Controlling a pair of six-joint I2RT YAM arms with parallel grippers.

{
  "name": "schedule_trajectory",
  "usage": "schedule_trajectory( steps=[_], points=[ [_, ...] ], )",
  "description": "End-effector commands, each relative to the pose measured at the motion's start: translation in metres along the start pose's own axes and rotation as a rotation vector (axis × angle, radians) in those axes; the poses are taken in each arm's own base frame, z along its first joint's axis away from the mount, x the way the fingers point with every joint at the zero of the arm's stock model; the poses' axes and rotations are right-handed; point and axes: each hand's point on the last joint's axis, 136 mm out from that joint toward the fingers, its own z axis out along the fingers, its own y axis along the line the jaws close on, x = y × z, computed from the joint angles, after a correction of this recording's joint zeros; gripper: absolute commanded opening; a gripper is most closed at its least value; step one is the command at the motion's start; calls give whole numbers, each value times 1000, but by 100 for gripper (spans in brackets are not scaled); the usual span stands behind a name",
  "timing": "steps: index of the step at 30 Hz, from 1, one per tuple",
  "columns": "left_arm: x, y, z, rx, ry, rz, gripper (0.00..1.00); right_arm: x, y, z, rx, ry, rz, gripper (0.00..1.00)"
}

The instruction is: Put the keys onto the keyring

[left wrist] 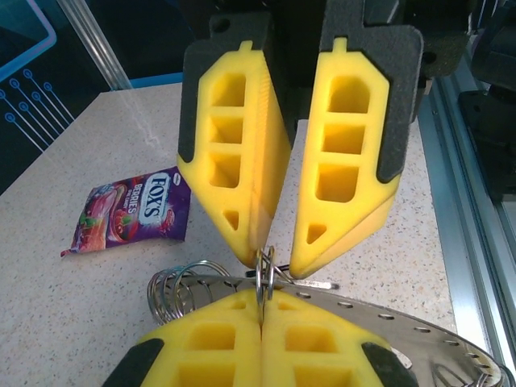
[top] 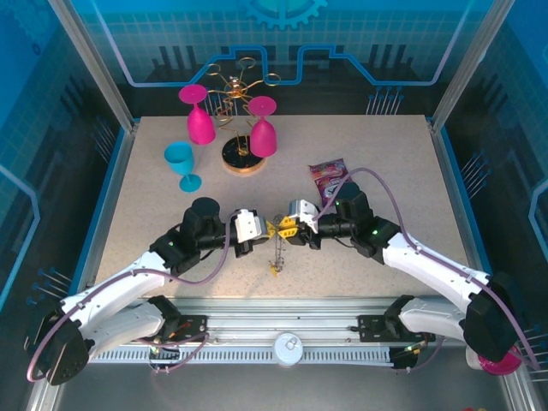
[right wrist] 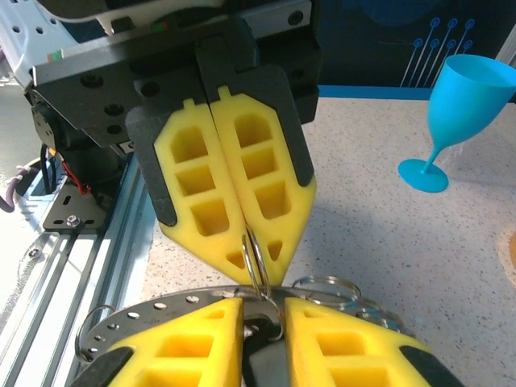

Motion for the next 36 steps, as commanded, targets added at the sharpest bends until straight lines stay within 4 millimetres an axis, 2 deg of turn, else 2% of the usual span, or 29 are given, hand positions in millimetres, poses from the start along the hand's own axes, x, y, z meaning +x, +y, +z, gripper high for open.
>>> schedule_trajectory(
  steps=[1, 5, 11, 13, 16, 17, 19, 22, 25, 30, 34, 36],
  points=[
    [-8, -9, 1, 48, -38, 47, 0, -21, 3, 0, -32, -59, -33, 21],
    [-9, -9, 3, 55, -42, 51, 0, -18, 4, 3, -47, -56, -28, 19],
    [-10, -9, 6, 66, -60, 54, 0, -8, 2, 10, -62, -28, -19, 8],
    [-9, -9, 8, 67, -64, 52, 0, -3, 2, 12, -67, -8, -14, 1],
    [-3, -6, 12, 55, -46, 35, 0, 5, -2, 14, -59, 33, -8, 0],
    [0, -3, 13, 44, -33, 21, 5, 7, -2, 15, -58, 47, -9, 0],
    [7, -2, 14, 37, 3, 4, 24, 10, -2, 14, -60, 72, -10, 0],
    [18, -4, 14, 37, 52, -12, 31, 11, -3, 12, -57, 103, -14, 0],
    [24, -4, 14, 39, 82, -21, 30, 12, -3, 12, -64, 143, -21, 0],
    [24, -8, 13, 65, 95, -15, 20, 15, -1, 15, -77, 224, -60, 0],
    [23, -9, 14, 80, 97, -14, 20, 14, 0, 17, -86, 254, -82, 0],
    [22, -9, 14, 82, 96, -13, 23, 15, 0, 18, -92, 270, -90, 0]
  ],
)
